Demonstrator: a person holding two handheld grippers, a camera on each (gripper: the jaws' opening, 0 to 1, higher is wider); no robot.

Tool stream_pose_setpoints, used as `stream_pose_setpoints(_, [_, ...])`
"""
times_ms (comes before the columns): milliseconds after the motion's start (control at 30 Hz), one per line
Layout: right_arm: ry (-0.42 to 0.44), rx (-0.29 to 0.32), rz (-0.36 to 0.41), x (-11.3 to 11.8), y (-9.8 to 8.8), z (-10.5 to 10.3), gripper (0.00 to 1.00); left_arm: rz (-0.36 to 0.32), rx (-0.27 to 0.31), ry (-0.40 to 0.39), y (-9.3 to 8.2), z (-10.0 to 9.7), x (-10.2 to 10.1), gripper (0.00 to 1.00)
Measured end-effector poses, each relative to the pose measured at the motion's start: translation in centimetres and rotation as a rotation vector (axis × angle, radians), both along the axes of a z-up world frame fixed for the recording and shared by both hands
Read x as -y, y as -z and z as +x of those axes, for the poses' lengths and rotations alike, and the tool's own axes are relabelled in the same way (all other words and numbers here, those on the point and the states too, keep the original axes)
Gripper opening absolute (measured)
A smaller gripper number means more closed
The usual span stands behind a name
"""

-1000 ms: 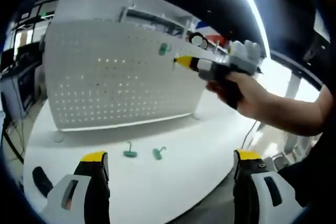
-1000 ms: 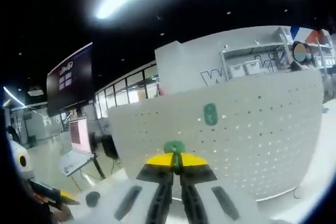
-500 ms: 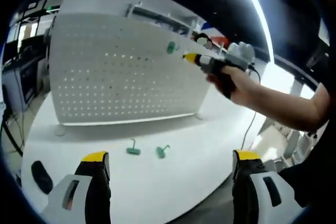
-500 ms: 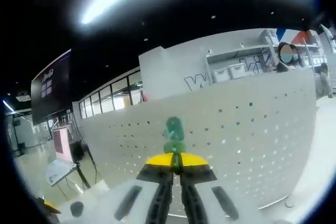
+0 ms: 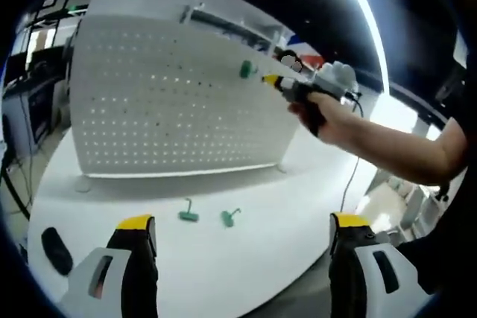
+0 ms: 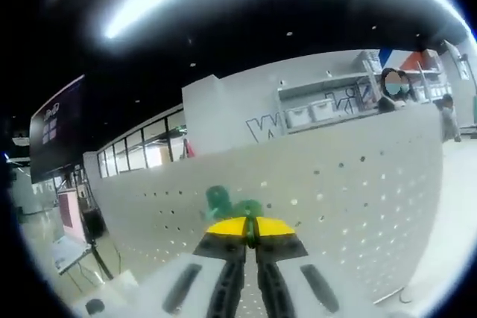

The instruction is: Insert the hook assembly into the mounting plate slot until the hook locks in place.

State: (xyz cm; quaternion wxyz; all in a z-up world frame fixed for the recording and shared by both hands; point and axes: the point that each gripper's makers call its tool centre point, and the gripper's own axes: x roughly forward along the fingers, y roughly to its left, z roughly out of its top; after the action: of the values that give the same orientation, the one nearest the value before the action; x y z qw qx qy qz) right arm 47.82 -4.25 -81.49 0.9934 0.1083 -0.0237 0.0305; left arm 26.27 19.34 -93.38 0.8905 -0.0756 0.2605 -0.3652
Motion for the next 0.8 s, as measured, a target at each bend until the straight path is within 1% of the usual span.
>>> stream_pose_setpoints(100, [0.015, 0.012, -0.007, 0.3, -0.5, 0.6, 0.01, -0.003, -0.001, -0.004, 0.0, 0.0, -0.1, 0.97])
stream_pose_setpoints(167, [0.029, 0.02, -0.016, 0.6, -0.8, 1.0, 0.01, -0.008, -0.01, -0.006, 0.1, 0.0, -0.2, 0.95])
stream_pose_setpoints(267, [0.044, 0.026, -0.056, 0.8, -0.9, 1.4, 0.01, -0.01, -0.015, -0.01, 0.2, 0.0, -0.3, 0.95])
stream_pose_setpoints(633, [0.083, 0.046, -0.042, 1.6, -1.1, 2.0, 0.01, -0.012, -0.023, -0.018, 0.4, 0.1, -0.4, 0.95])
stream_pose_setpoints(733, [0.087, 0.054, -0.046, 1.7, -1.3, 2.3, 0.01, -0.011, -0.026, -0.017, 0.5, 0.1, -0.4, 0.94])
stream_pose_setpoints(800, [0.088, 0.051, -0.055, 1.7, -1.1, 2.5, 0.01, -0.008, -0.029, -0.017, 0.6, 0.2, -0.5, 0.94])
